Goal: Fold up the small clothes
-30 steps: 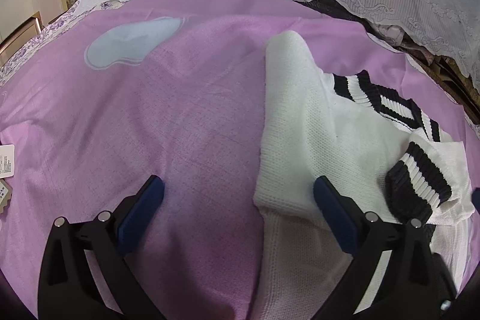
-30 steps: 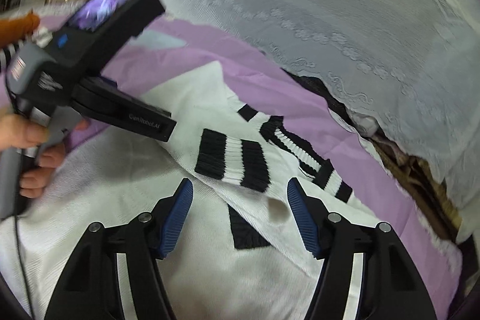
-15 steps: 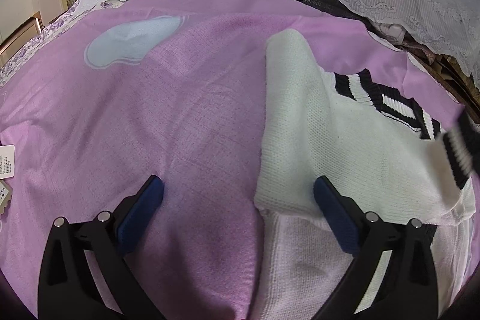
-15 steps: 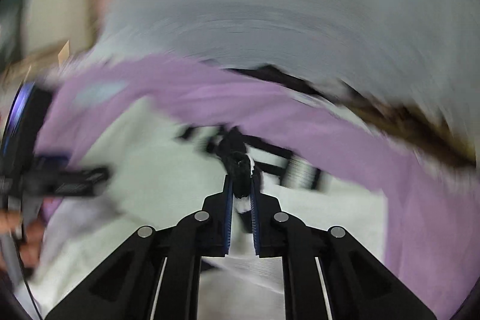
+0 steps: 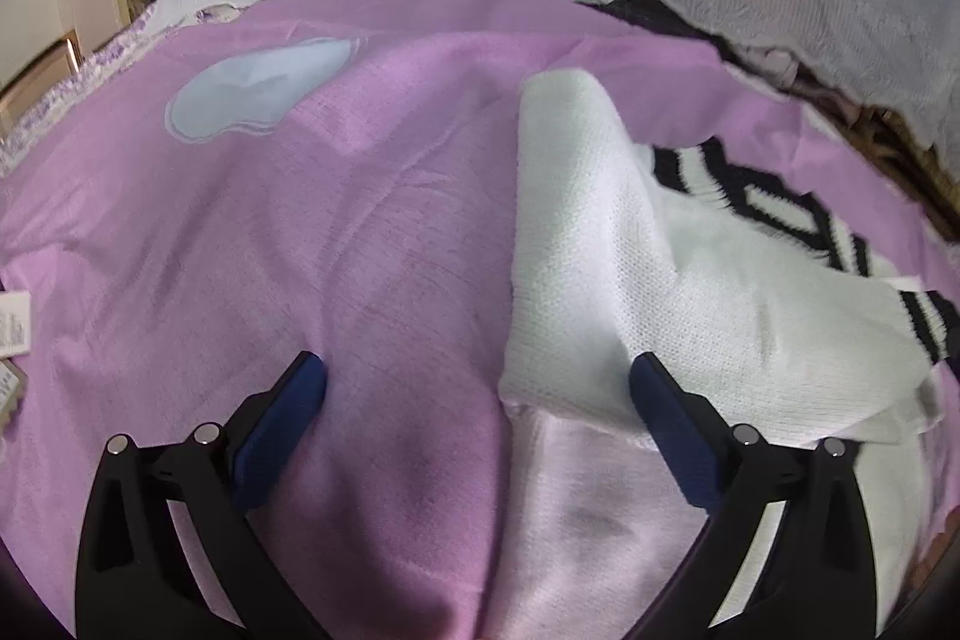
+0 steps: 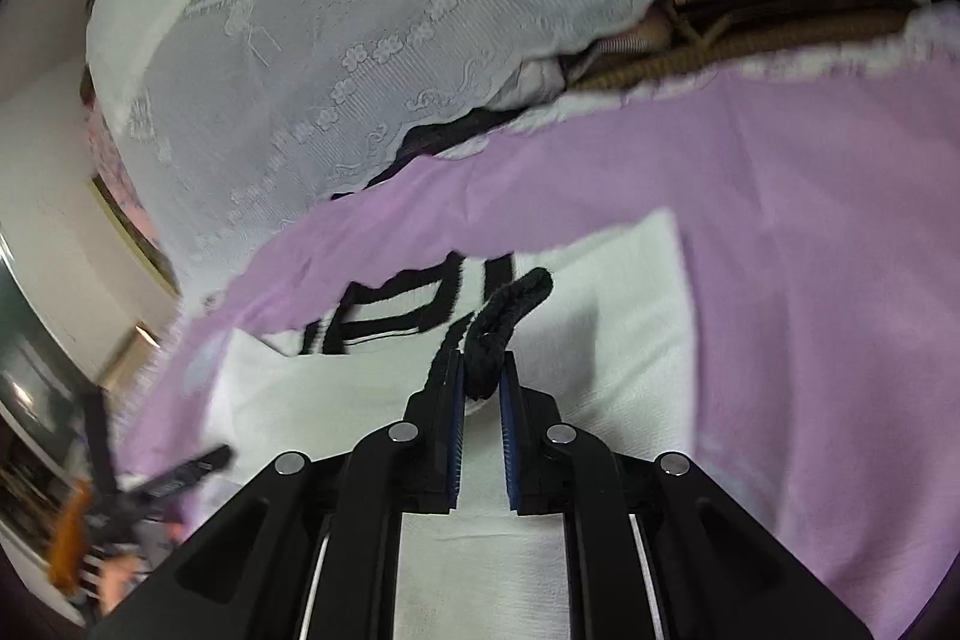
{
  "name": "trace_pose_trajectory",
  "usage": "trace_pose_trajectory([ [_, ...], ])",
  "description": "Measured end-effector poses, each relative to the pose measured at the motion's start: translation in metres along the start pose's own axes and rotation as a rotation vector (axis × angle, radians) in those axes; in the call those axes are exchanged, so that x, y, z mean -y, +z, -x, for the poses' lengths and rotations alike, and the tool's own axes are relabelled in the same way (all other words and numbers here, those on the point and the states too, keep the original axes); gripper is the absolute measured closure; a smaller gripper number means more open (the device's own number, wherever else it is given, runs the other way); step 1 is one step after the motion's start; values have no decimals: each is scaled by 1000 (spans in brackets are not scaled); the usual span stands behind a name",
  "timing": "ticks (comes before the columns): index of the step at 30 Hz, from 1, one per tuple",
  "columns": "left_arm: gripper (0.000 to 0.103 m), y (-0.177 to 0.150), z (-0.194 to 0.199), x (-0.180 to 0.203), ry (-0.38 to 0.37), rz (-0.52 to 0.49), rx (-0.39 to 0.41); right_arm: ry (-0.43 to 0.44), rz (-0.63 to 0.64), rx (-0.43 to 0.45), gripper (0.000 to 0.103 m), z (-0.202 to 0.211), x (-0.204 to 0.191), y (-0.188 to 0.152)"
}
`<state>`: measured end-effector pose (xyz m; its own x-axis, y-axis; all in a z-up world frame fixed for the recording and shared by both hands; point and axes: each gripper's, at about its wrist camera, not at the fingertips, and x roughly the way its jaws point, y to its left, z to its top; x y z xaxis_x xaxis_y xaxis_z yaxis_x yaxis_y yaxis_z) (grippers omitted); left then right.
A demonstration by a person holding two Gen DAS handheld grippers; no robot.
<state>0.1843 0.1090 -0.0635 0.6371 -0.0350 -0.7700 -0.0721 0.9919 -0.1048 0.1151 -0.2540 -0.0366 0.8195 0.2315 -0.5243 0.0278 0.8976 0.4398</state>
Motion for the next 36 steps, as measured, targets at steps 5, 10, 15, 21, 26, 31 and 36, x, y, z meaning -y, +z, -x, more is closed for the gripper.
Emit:
trace_pose_trajectory([
  [5,4,-3,-4,9,32,-45,-18,10,-149,-120,92,-19,36,-10],
  [10,4,4,14,-9,-30,51,22,-82,-96,-13,81,6,24,-4],
  [15,4,27,38,-6,-79,39,110,-26,24,62,81,18,-7,19],
  [21,4,48,-1,11,69,-30,86,-5,107,-16,81,-29,-26,21],
  [26,4,48,-45,-14,42,64,-51,-13,-24,-156,94,-68,8,15],
  [31,4,47,-28,-7,47,53,14,-19,-43,-86,92,-51,10,16],
  [36,4,59,1,6,-28,22,100,11,51,-27,91,-31,-14,16],
])
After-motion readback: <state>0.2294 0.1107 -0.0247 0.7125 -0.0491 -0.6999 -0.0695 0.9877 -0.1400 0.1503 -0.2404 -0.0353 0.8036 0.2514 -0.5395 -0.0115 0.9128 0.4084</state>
